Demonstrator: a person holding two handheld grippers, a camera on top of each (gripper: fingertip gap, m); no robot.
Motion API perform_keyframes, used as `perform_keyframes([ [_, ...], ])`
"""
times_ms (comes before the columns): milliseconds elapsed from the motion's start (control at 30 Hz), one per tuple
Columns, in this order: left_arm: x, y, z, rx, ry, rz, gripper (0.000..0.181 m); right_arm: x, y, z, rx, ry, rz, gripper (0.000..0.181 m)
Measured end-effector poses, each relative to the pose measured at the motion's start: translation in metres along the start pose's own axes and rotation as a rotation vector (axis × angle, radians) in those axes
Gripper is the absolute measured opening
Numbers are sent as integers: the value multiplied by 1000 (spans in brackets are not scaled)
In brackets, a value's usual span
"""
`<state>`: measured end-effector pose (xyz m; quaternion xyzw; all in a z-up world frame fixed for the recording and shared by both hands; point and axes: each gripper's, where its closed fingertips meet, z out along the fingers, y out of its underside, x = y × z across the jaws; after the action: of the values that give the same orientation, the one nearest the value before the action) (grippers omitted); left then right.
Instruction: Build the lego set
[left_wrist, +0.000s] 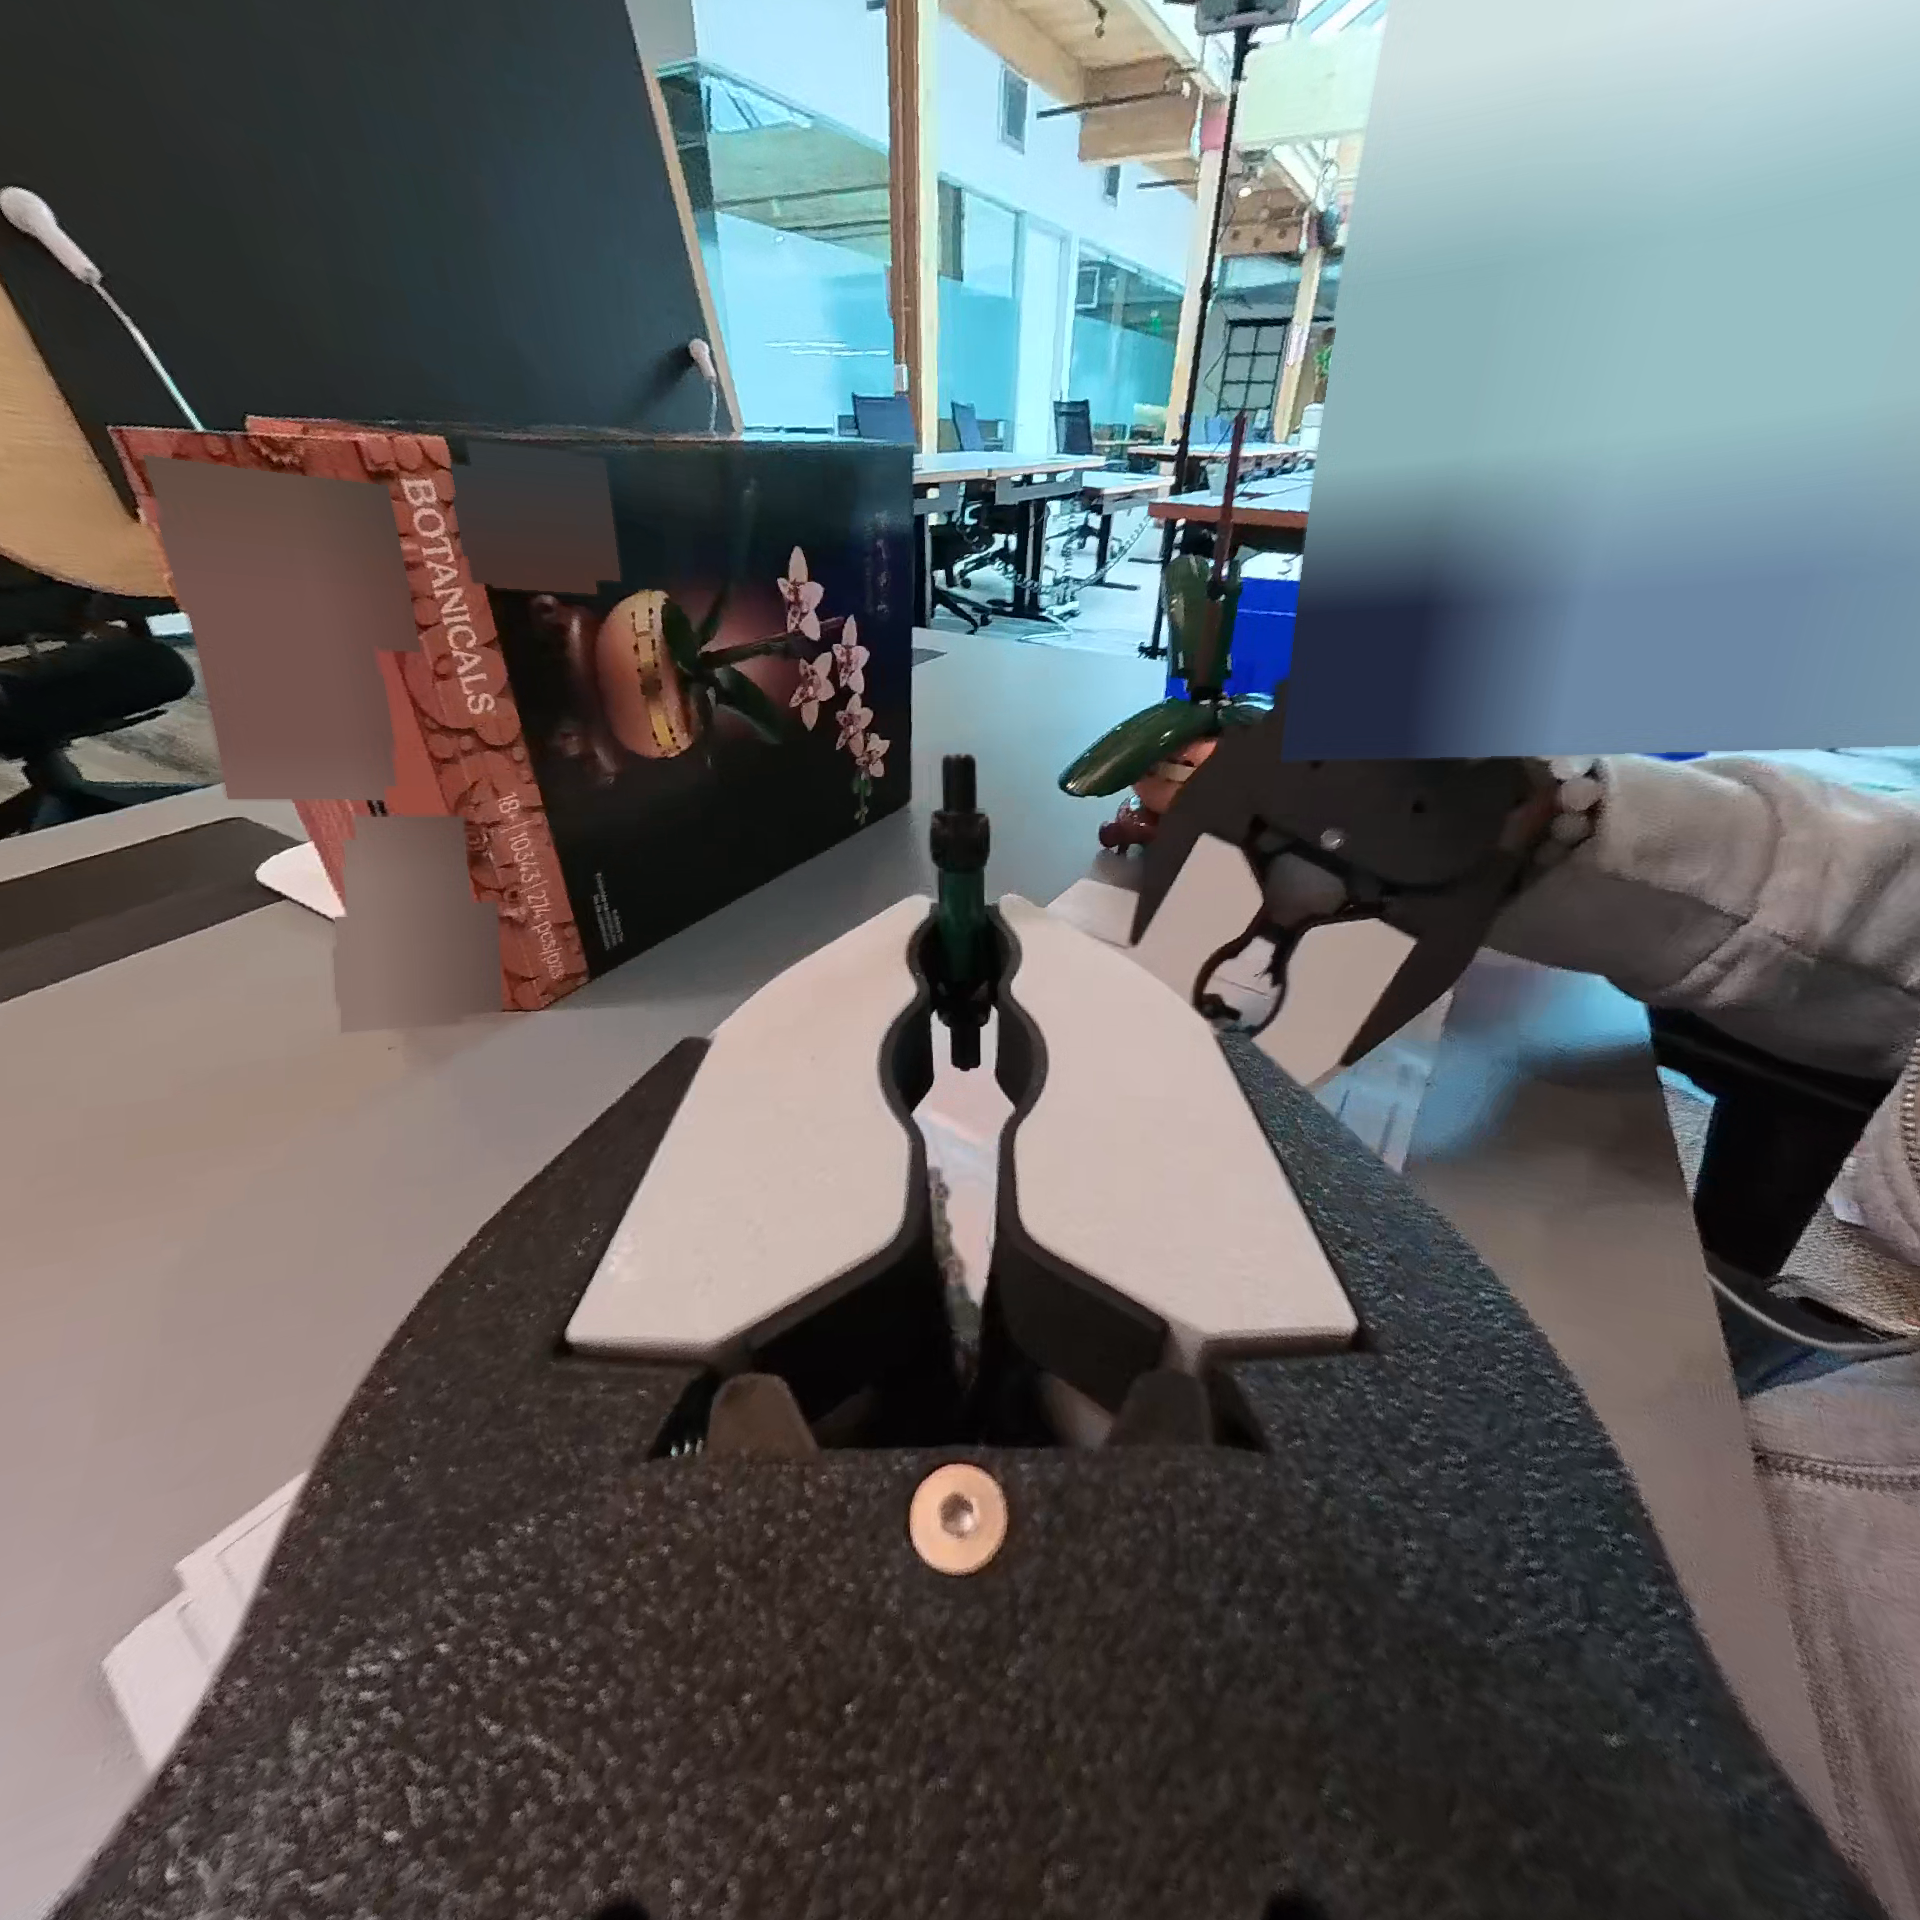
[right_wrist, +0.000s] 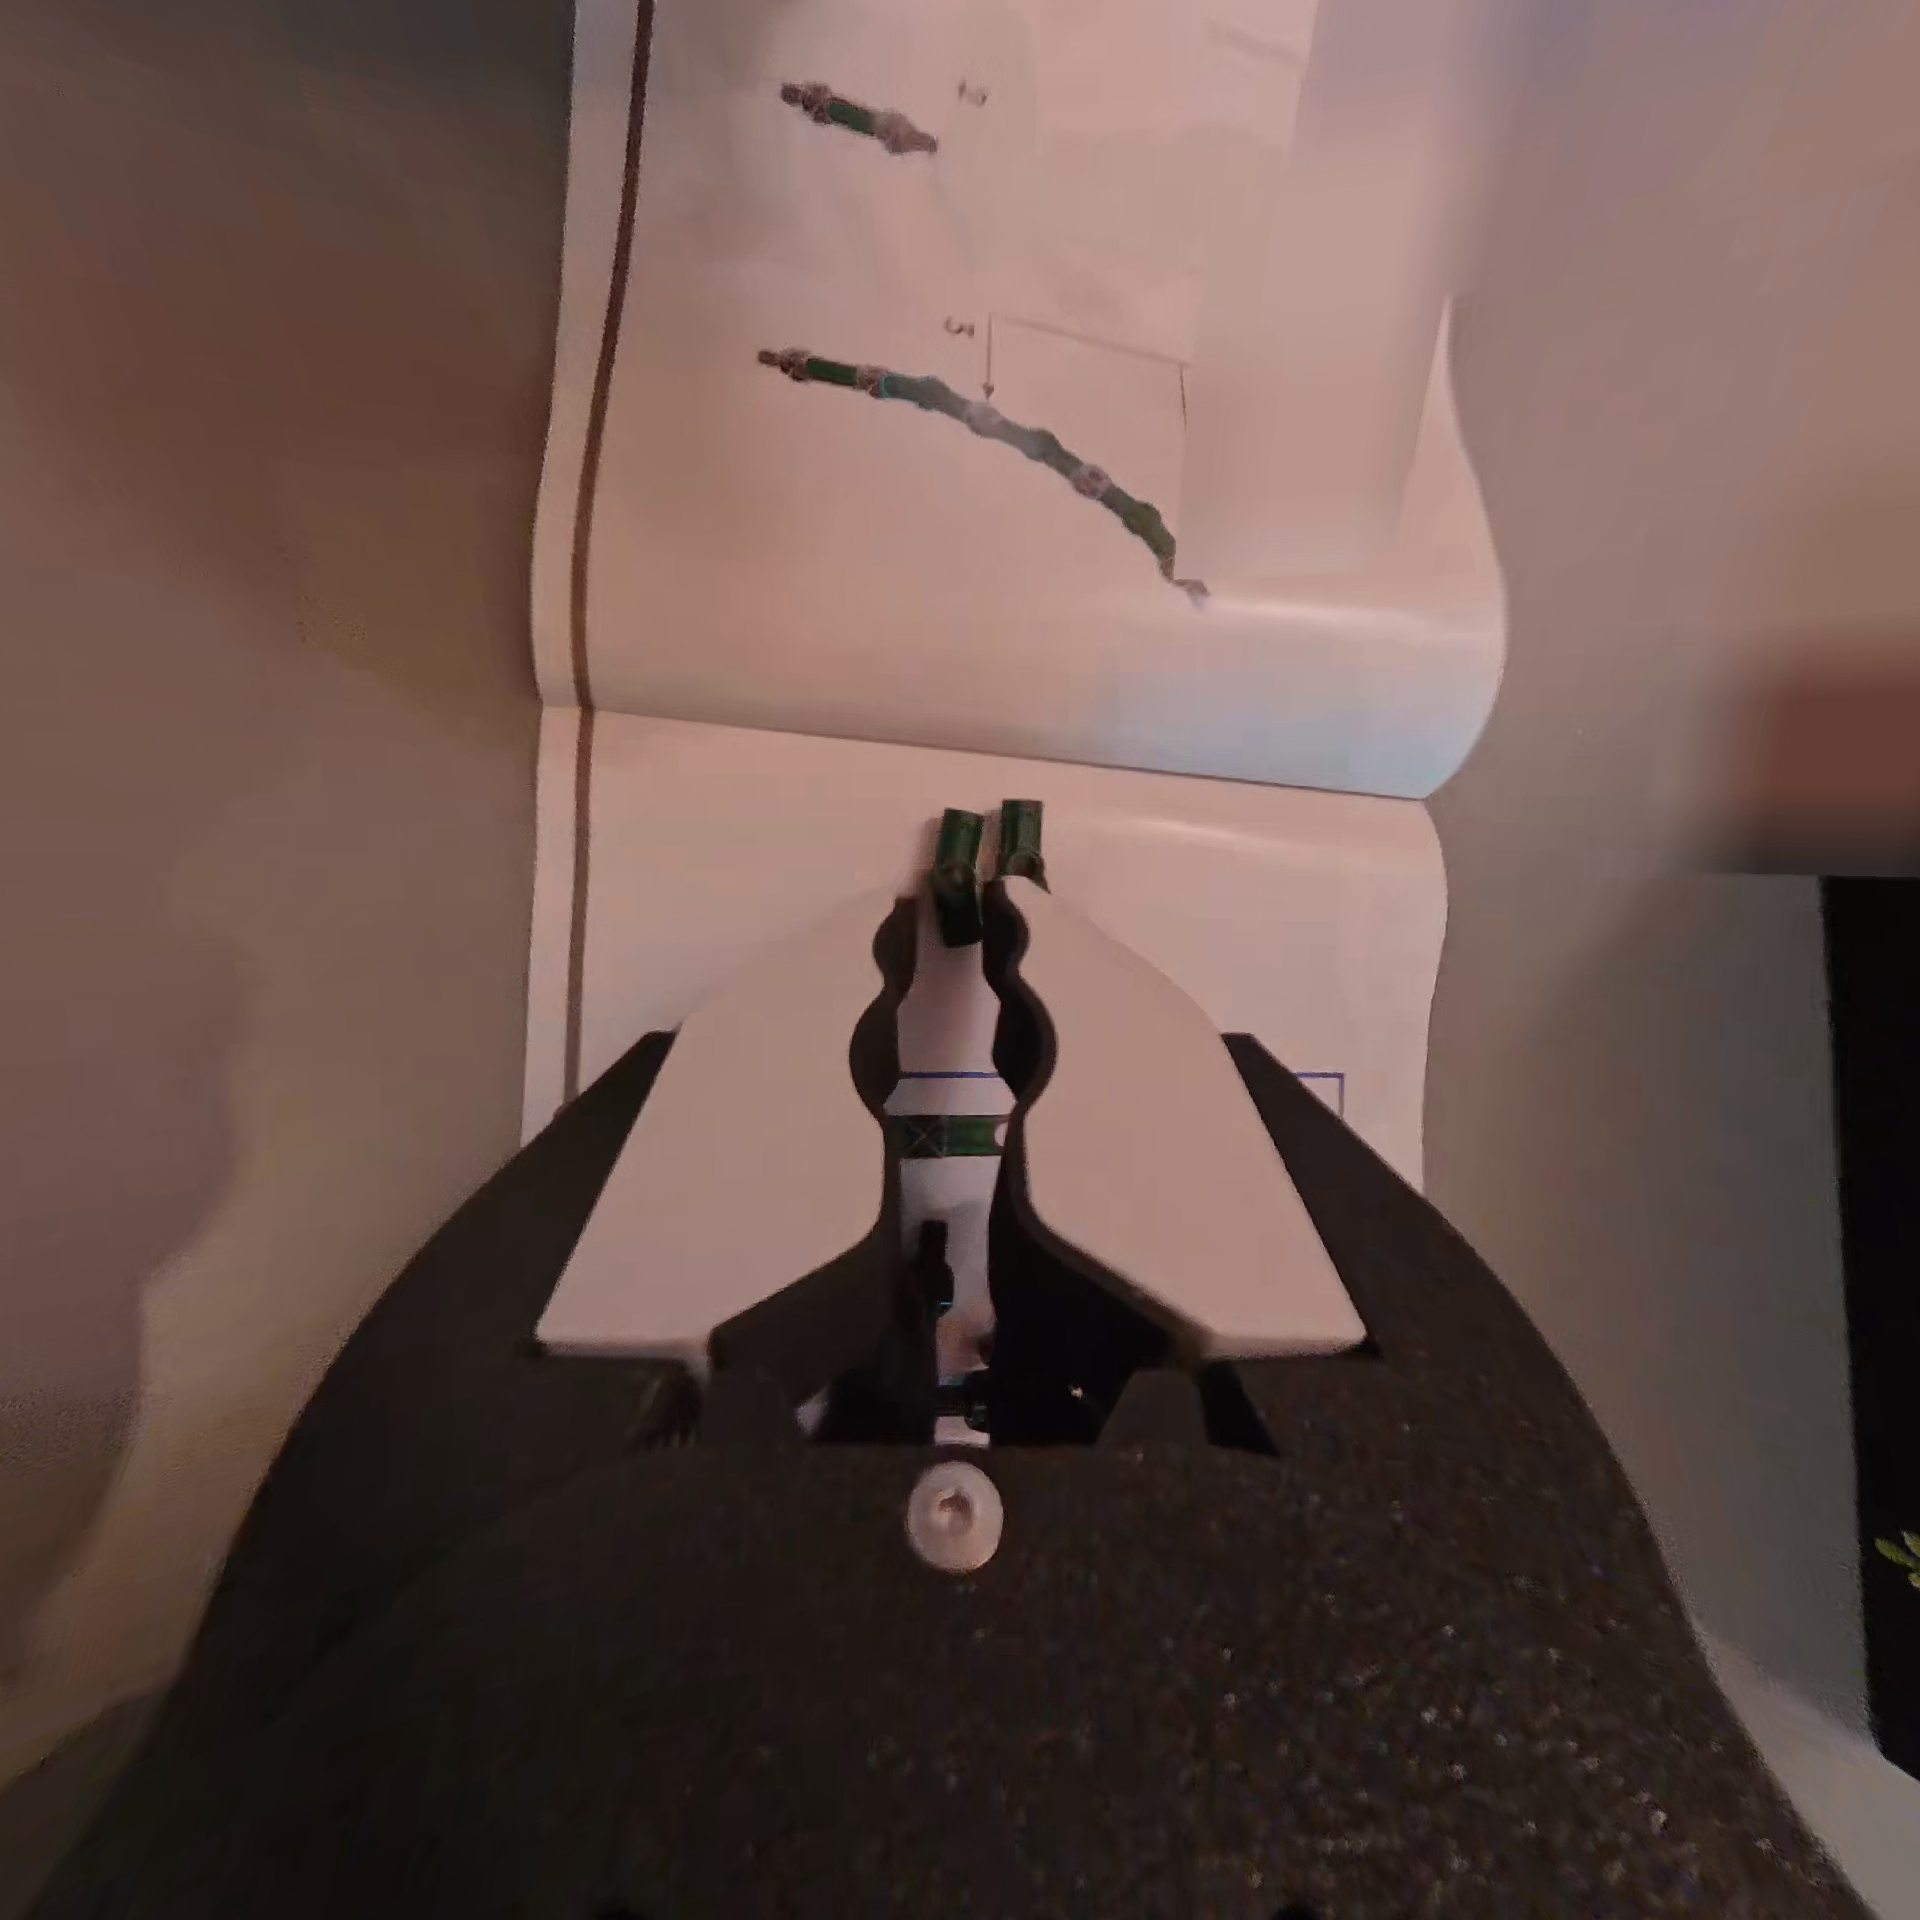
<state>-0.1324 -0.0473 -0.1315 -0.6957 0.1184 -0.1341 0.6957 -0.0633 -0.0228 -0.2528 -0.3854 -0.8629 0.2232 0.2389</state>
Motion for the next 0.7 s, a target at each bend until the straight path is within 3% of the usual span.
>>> perform_keyframes([
  [100,3,1,1,-5,16,2,5,-8,-1,0,-2,-104,39,6],
  [167,3,3,2,-19,17,8,5,-23,-3,-7,-4,-290,145,6],
  [233,5,4,2,-22,29,6,5,-27,-1,-14,-38,-420,248,17],
  [333,8,5,3,-28,36,17,6,-23,5,-22,-100,-458,265,26],
  [500,7,7,3,-40,30,26,6,-26,-13,-31,102,-279,109,10],
  [700,9,10,5,-57,38,43,6,-30,-11,-18,134,0,148,18],
])
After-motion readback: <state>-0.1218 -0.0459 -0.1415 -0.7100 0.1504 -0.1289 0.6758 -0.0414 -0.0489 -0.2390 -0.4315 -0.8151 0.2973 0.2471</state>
